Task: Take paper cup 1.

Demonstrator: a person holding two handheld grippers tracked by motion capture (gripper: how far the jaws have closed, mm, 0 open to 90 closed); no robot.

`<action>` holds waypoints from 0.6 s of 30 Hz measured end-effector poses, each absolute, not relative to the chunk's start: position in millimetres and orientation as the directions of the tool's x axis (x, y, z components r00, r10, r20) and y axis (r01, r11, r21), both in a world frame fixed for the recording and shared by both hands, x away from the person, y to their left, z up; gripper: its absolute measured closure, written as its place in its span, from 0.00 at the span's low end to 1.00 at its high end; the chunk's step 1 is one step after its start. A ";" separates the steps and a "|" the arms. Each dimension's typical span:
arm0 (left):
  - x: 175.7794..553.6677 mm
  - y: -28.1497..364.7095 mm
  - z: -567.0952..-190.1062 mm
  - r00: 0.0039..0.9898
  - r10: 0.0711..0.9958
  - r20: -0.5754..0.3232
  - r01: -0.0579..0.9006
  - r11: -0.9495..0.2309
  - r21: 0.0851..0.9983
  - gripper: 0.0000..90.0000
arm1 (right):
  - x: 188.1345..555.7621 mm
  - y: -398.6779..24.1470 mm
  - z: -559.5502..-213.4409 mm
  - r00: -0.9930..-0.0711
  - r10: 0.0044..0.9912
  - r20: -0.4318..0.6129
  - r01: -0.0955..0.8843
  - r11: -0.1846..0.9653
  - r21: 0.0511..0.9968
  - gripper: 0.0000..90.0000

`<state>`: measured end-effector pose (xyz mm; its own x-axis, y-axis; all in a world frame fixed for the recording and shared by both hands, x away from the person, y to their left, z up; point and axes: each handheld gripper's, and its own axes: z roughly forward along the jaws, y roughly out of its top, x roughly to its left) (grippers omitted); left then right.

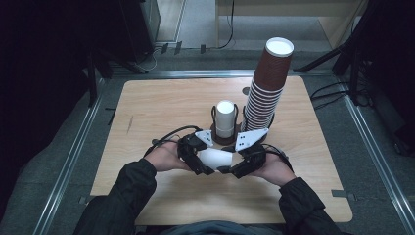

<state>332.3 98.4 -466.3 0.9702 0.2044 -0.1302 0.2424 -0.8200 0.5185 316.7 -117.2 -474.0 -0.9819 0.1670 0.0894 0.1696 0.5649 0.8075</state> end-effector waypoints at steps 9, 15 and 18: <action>331.9 98.6 -466.0 0.971 0.196 -0.134 0.237 -0.829 0.507 0.21 | 315.3 -115.9 -472.8 -0.987 0.146 0.073 0.145 0.577 0.804 0.38; 332.6 100.8 -462.4 0.967 0.210 -0.142 0.254 -0.803 0.539 0.12 | 317.0 -120.4 -472.1 -0.985 0.155 0.071 0.147 0.565 0.812 0.37; 333.9 104.2 -459.9 0.964 0.225 -0.144 0.267 -0.790 0.552 0.09 | 318.6 -124.2 -471.6 -0.983 0.166 0.074 0.155 0.551 0.820 0.37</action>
<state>333.9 104.2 -459.9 0.9637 0.2253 -0.1436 0.2669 -0.7897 0.5524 318.6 -124.2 -471.6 -0.9834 0.1657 0.0741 0.1546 0.5508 0.8202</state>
